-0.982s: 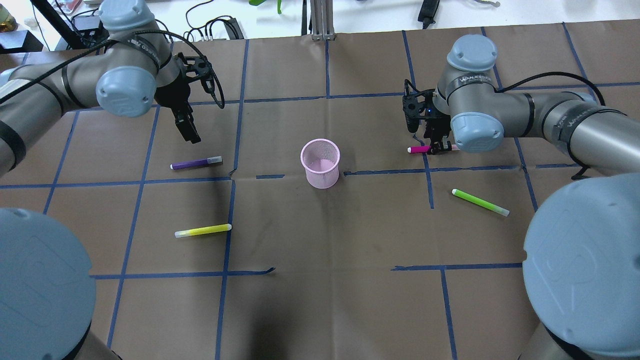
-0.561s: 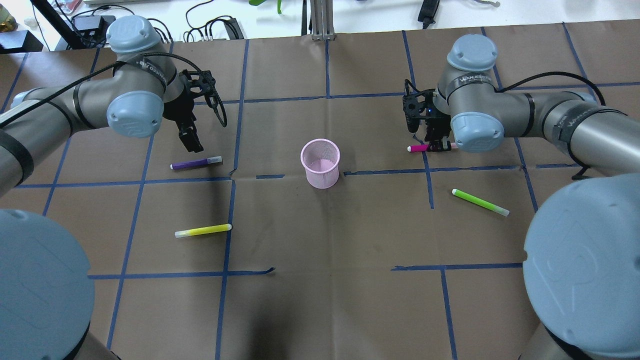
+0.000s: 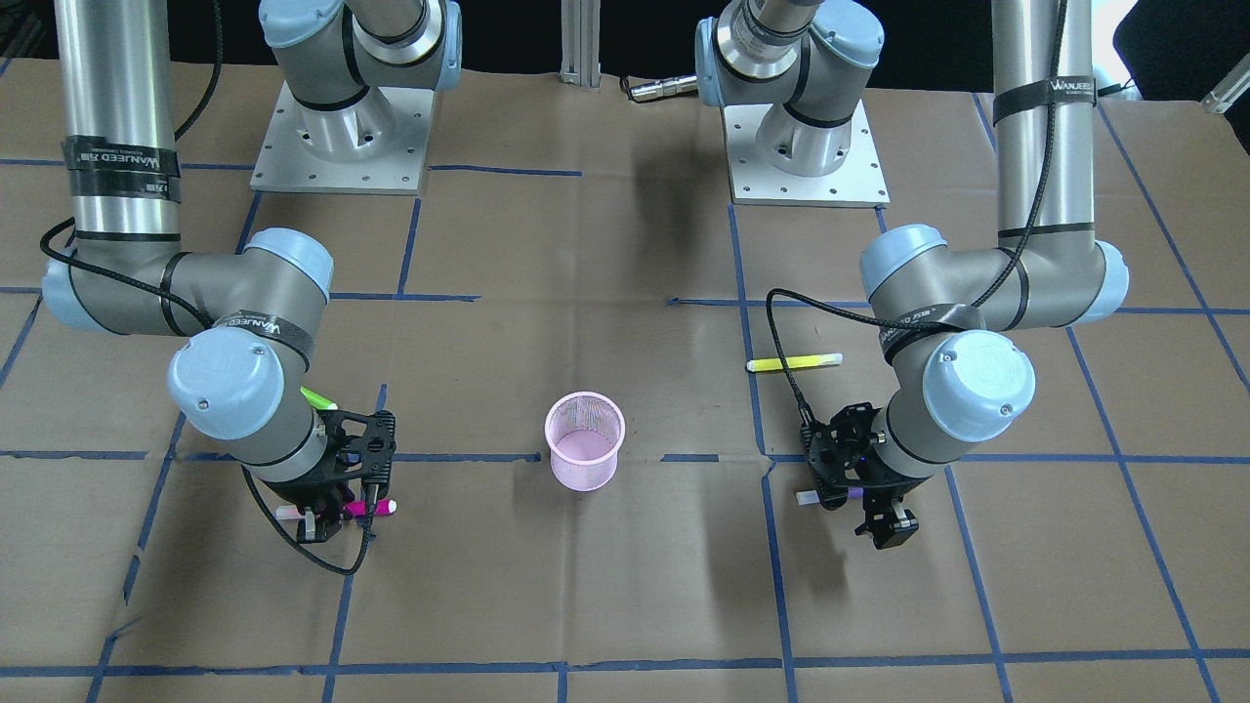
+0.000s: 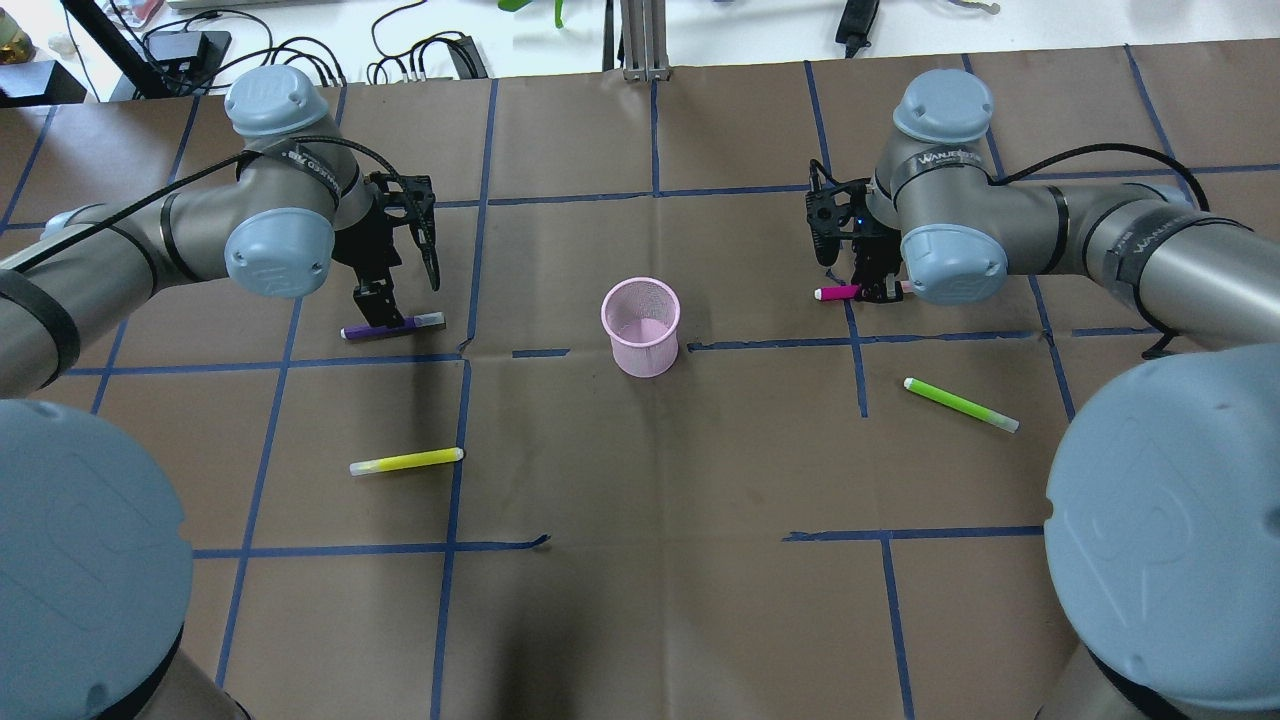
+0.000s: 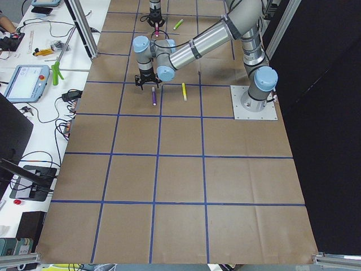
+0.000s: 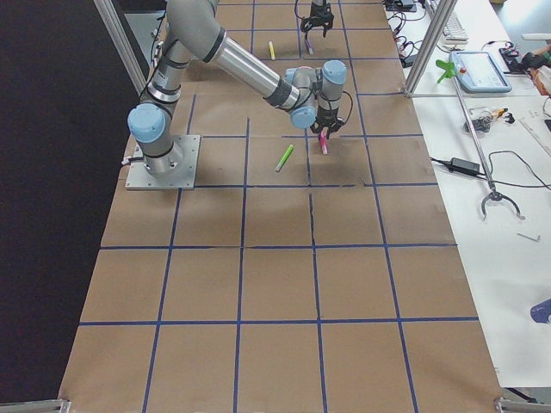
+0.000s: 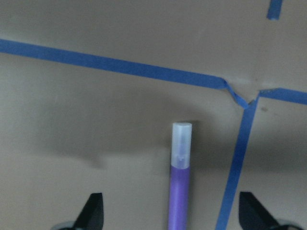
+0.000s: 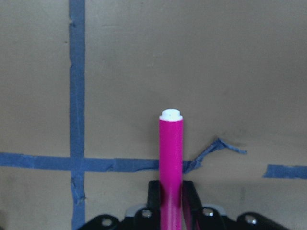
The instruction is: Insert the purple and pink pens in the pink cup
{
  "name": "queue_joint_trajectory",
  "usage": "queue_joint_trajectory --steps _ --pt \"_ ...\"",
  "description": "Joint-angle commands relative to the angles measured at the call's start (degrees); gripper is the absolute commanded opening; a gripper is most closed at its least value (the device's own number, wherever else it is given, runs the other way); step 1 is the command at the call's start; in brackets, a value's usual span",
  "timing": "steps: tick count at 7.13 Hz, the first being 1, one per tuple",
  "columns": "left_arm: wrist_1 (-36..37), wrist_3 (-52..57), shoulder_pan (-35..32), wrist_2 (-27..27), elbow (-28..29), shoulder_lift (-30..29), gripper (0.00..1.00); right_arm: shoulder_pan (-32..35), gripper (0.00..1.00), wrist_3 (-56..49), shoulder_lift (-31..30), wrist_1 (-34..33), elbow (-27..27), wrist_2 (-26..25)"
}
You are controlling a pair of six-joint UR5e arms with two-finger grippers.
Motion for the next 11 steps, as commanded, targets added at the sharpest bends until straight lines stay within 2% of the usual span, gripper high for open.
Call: queue_joint_trajectory --steps 1,2,6,7,8,9,11 --pt "5.9 2.0 0.4 0.1 -5.3 0.8 0.99 0.1 0.12 -0.1 -0.2 0.0 0.0 -0.5" --pt "9.0 2.5 1.1 -0.1 -7.7 0.8 0.99 0.1 0.11 -0.3 -0.2 0.0 -0.1 -0.4" --pt "9.2 8.2 3.9 0.0 -8.3 1.0 0.99 0.1 0.09 -0.3 -2.8 0.6 -0.3 0.1" --pt "9.2 8.2 3.9 0.0 -8.7 0.9 0.99 0.3 0.57 0.3 -2.2 0.1 0.1 0.4" --pt "9.3 8.3 3.9 0.0 -9.3 1.0 0.99 0.5 0.76 0.5 -1.9 -0.1 -0.1 0.4" --pt "9.3 8.2 3.9 -0.1 -9.3 0.9 0.99 0.5 0.84 0.9 -1.5 -0.1 -0.1 0.5" --pt "9.5 7.6 4.0 -0.1 -9.2 1.0 0.99 0.5 0.86 1.1 -0.5 -0.6 -0.3 0.4"
